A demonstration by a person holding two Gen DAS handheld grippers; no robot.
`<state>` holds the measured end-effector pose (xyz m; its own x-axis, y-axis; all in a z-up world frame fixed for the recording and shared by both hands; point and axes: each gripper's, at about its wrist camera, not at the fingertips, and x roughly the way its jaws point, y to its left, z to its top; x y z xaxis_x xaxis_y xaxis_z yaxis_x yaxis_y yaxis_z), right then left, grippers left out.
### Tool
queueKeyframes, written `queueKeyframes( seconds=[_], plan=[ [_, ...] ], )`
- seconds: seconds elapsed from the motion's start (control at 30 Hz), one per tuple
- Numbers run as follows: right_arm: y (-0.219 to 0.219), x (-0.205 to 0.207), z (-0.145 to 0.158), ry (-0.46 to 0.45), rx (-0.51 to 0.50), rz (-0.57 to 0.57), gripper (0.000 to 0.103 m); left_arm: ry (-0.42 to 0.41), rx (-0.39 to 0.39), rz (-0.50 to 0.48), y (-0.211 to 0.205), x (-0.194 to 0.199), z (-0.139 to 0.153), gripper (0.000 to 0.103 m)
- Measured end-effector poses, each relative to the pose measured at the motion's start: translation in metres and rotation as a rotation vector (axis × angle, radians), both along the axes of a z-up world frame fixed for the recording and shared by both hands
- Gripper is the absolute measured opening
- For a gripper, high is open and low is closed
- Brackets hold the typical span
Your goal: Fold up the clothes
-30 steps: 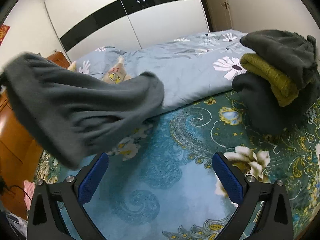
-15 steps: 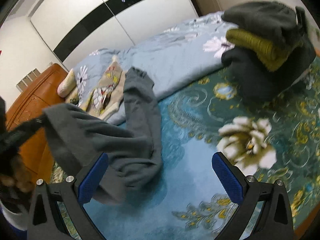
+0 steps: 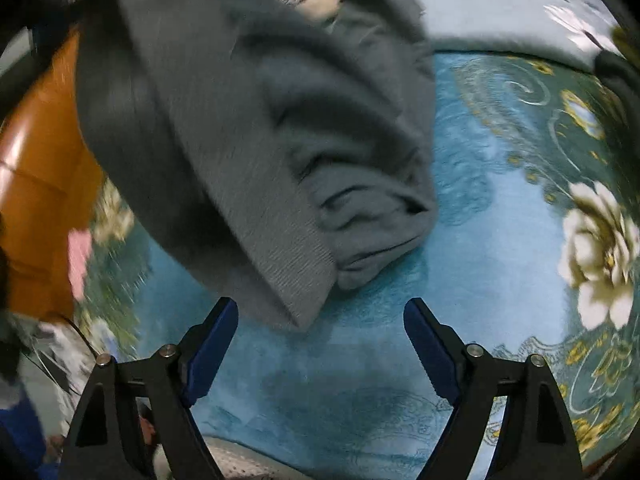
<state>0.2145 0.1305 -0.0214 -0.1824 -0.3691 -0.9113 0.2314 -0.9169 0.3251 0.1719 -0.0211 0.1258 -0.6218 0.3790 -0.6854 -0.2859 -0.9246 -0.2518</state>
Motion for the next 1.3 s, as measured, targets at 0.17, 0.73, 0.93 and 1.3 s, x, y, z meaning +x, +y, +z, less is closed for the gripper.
queueKeyframes(
  seconds=[0.17,0.73,0.93,1.3],
  plan=[
    [0.003,-0.007,-0.009,0.015,0.078,-0.072,0.059,0.018,0.036,-0.016,0.000,0.001,0.011,0.005],
    [0.203,-0.064,0.083,0.236,0.319,-0.514,0.009,-0.269,0.033,-0.349,0.108,0.055,-0.064,0.009],
    [0.242,-0.094,0.124,0.326,0.468,-0.537,0.009,-0.293,0.083,-0.470,0.196,0.058,-0.088,0.009],
    [0.301,-0.113,0.084,0.191,0.469,-0.544,0.009,-0.487,0.117,-0.452,0.210,0.024,-0.145,0.032]
  ],
)
